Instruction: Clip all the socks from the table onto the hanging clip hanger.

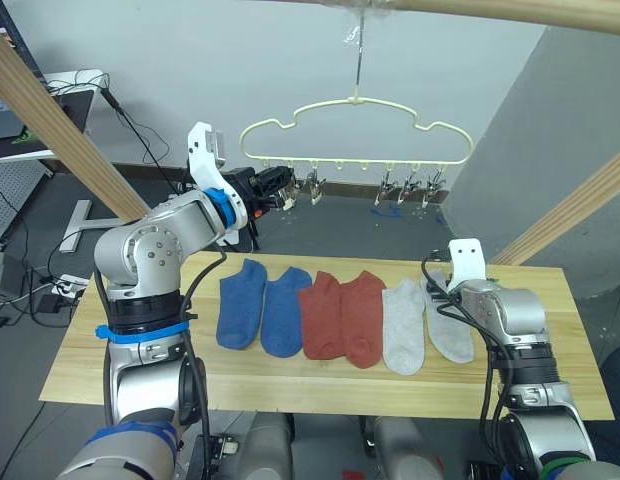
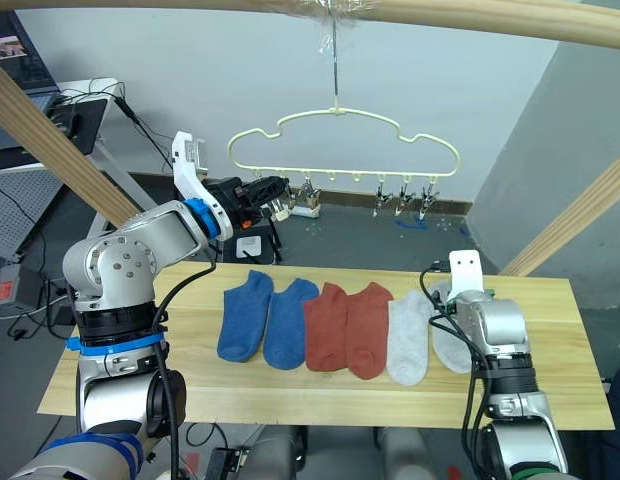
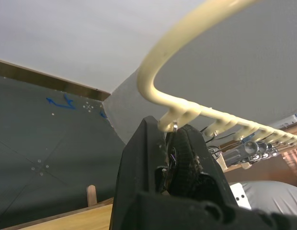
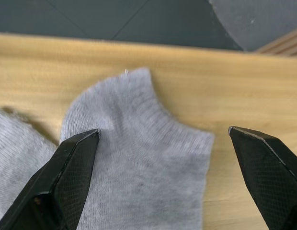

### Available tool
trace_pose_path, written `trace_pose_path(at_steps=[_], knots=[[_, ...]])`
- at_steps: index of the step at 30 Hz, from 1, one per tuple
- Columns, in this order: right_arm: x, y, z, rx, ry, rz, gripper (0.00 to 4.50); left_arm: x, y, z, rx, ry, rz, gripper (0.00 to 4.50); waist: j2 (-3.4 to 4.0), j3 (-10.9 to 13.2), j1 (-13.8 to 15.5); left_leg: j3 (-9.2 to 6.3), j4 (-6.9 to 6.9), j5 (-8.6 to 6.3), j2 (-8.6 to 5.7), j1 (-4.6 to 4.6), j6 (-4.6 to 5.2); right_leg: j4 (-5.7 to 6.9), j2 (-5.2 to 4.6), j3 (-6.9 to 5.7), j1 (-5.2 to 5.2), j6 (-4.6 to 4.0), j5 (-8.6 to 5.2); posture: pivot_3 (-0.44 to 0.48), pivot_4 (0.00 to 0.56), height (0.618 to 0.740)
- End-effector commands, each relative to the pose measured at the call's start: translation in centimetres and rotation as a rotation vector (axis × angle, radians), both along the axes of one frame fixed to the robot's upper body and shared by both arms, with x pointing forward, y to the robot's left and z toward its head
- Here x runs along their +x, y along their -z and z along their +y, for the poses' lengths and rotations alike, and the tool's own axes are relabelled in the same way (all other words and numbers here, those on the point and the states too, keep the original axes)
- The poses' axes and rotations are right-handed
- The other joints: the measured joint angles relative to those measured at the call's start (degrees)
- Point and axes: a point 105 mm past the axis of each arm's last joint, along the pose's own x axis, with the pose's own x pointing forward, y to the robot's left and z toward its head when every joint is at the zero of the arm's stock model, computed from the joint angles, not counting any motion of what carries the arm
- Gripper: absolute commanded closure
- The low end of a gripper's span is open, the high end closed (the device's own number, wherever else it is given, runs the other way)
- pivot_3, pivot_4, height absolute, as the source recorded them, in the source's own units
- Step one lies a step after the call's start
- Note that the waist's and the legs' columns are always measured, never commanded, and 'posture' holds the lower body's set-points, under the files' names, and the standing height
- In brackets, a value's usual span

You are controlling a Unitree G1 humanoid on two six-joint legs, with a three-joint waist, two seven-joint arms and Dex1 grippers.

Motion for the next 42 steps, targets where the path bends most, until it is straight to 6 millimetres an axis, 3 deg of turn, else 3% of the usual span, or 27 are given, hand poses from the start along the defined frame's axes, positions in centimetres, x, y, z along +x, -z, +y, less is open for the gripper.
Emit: trace_pose_path(at_steps=[1, 7, 14, 17, 28, 32, 36, 42], knots=[[0.0, 0.2, -0.9, 0.028, 0.078, -0.003, 0.0, -0.5, -1.7, -0.1, 0.011, 0.013, -0.061, 4.39, 0.01, 0.0, 0.0, 0.0, 0.0, 0.0, 0.0, 0.0, 0.0, 0.0, 0.0, 0.0, 0.0, 0.0, 0.0, -0.021, 0.319, 0.74], [-0.9, 2.5, -1.6, 0.091, 0.192, 0.07, 0.0, -0.4, -1.7, -0.1, 0.015, 0.013, -0.063, 4.39, 0.0, 0.0, 0.1, -0.02, 0.03, 0.0, 0.0, 0.03, -0.01, 0.03, -0.01, -0.02, 0.04, -0.01, 0.01, -0.016, 0.316, 0.74], [-1.6, 3.3, -1.6, 0.154, 0.234, 0.109, 0.0, -0.5, -1.8, 0.1, 0.018, 0.012, -0.064, 4.39, 0.0, 0.0, 0.4, -0.07, 0.05, 0.01, -0.01, 0.05, -0.01, 0.04, -0.01, -0.06, 0.09, 0.02, 0.04, -0.012, 0.311, 0.74], [-1.6, 3.3, -1.4, 0.161, 0.224, 0.112, 0.56, -0.5, -1.8, 0.2, 0.017, 0.014, -0.057, 4.39, 0.0, 0.0, 0.4, -0.08, 0.05, 0.01, -0.01, 0.05, -0.02, 0.04, -0.01, -0.07, 0.09, 0.02, 0.04, -0.013, 0.309, 0.74], [-1.7, 3.2, -1.2, 0.16, 0.214, 0.118, 4.47, -0.5, -1.7, 0.2, 0.018, 0.018, -0.052, 4.39, 0.0, 0.0, 0.9, -0.13, 0.04, 0.01, -0.02, 0.04, -0.02, 0.02, -0.01, -0.12, 0.1, 0.02, 0.04, -0.013, 0.306, 0.74], [-1.5, 2.5, -0.8, 0.14, 0.167, 0.096, 4.47, -0.6, -1.8, 0.4, 0.006, 0.035, -0.04, 4.39, 0.0, 0.0, 1.0, -0.13, 0.03, 0.01, -0.02, 0.04, -0.02, 0.03, -0.01, -0.13, 0.09, 0.02, 0.04, -0.014, 0.308, 0.74], [-1.2, 0.0, 0.8, 0.13, 0.018, 0.034, 4.47, -0.7, -2.1, 0.7, -0.004, 0.044, -0.029, 4.39, 0.05, 0.0, 0.9, -0.14, 0.0, 0.01, -0.01, 0.03, -0.02, 0.02, -0.01, -0.14, 0.06, 0.02, 0.04, -0.016, 0.316, 0.74], [-2.6, -5.0, 5.4, 0.106, -0.354, -0.051, 4.47, -0.6, -2.5, 1.2, -0.045, 0.061, 0.007, 4.39, 0.22, 0.6, 0.4, -0.13, -0.03, 0.01, -0.02, 0.01, -0.02, 0.04, -0.01, -0.11, 0.01, 0.12, -0.02, -0.026, 0.325, 0.74]])
